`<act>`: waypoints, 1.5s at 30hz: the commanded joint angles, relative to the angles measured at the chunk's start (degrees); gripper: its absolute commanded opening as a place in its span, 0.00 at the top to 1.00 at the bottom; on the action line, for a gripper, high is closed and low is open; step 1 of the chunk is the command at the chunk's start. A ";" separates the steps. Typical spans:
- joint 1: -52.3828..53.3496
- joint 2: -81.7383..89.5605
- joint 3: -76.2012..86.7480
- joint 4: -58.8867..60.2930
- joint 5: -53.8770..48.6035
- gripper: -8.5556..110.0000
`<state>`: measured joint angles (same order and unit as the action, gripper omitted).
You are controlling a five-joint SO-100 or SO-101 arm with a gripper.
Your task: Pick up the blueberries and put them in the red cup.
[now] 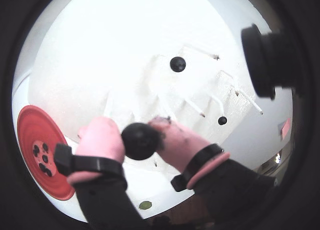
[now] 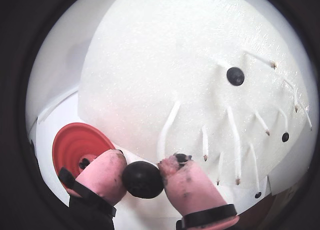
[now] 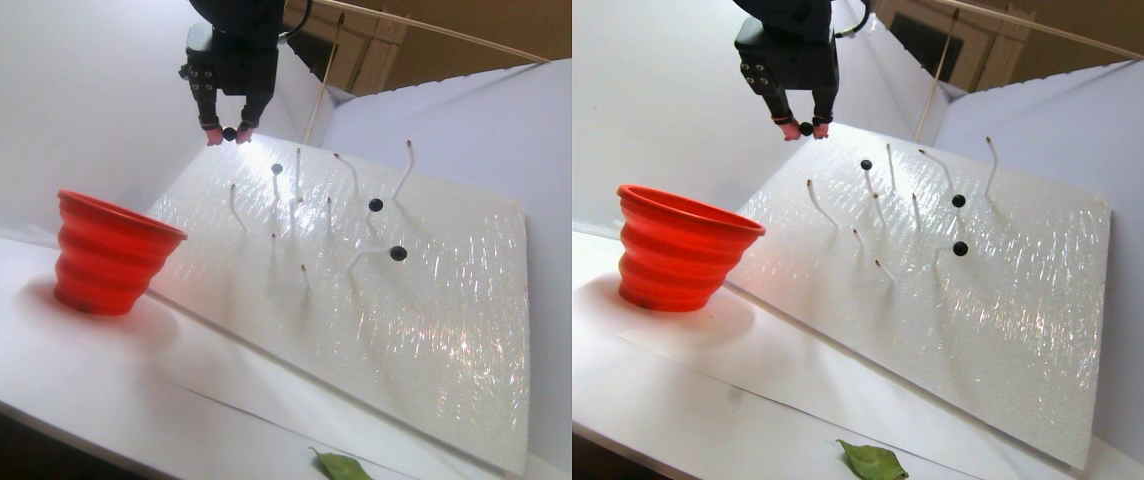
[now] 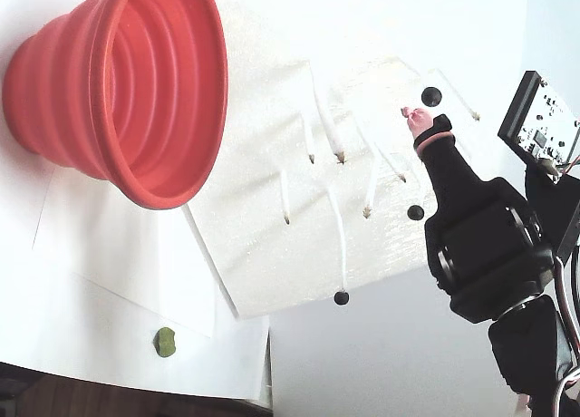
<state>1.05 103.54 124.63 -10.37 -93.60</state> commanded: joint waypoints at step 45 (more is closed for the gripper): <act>-10.28 3.96 2.81 2.90 11.60 0.82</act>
<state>-9.58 106.88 129.55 -5.27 -82.53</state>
